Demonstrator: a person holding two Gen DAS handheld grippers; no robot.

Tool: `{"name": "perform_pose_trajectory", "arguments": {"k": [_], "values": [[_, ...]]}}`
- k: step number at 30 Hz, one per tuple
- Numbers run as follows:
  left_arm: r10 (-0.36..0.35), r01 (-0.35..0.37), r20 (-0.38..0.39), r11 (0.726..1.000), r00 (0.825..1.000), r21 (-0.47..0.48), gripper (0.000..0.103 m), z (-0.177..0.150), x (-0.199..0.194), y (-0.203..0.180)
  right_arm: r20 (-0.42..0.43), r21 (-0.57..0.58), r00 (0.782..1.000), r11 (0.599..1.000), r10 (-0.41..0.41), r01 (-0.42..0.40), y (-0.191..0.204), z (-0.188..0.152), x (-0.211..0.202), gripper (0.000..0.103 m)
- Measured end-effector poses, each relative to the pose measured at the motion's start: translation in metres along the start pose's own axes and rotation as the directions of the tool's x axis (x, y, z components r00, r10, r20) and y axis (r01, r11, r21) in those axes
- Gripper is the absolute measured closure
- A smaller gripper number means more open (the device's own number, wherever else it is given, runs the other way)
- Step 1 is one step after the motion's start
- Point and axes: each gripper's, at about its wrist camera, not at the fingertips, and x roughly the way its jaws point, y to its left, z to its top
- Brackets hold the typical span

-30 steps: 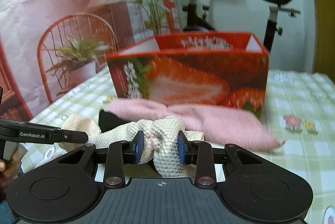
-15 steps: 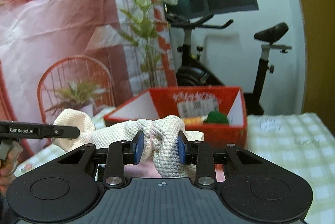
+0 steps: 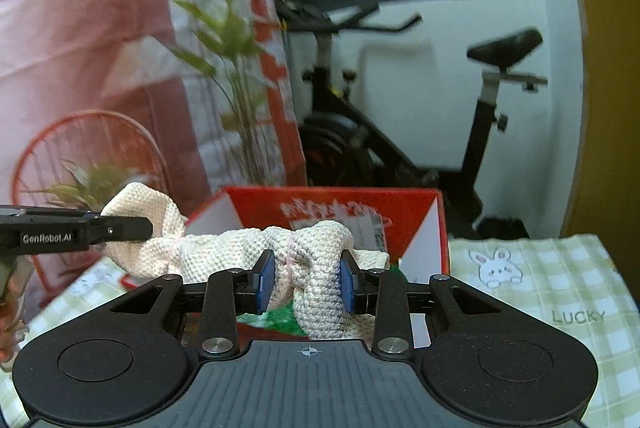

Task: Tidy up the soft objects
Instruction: 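Close the right tool on the cream towel and carry it over the box, then open the right tool to drop the cream towel into the box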

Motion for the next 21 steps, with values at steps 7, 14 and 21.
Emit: {"name": "perform_pose_trajectory", "arguments": {"k": [7,14,21], "values": [[0.017,-0.02,-0.158,1.0,0.987,-0.015,0.089,-0.008,0.053,0.011,-0.16,0.039,0.987,0.999,-0.026,0.033,-0.007,-0.006,0.059,0.073],[0.007,-0.005,-0.238,1.0,0.971,0.009,0.089,-0.017,0.068,0.01,-0.259,0.037,0.965,0.998,-0.044,0.055,-0.007,-0.016,0.085,0.073],[0.016,-0.016,-0.262,1.0,0.965,0.004,0.078,-0.017,0.072,0.012,-0.273,0.048,0.961,0.997,-0.05,0.066,-0.006,-0.016,0.089,0.067]]}}
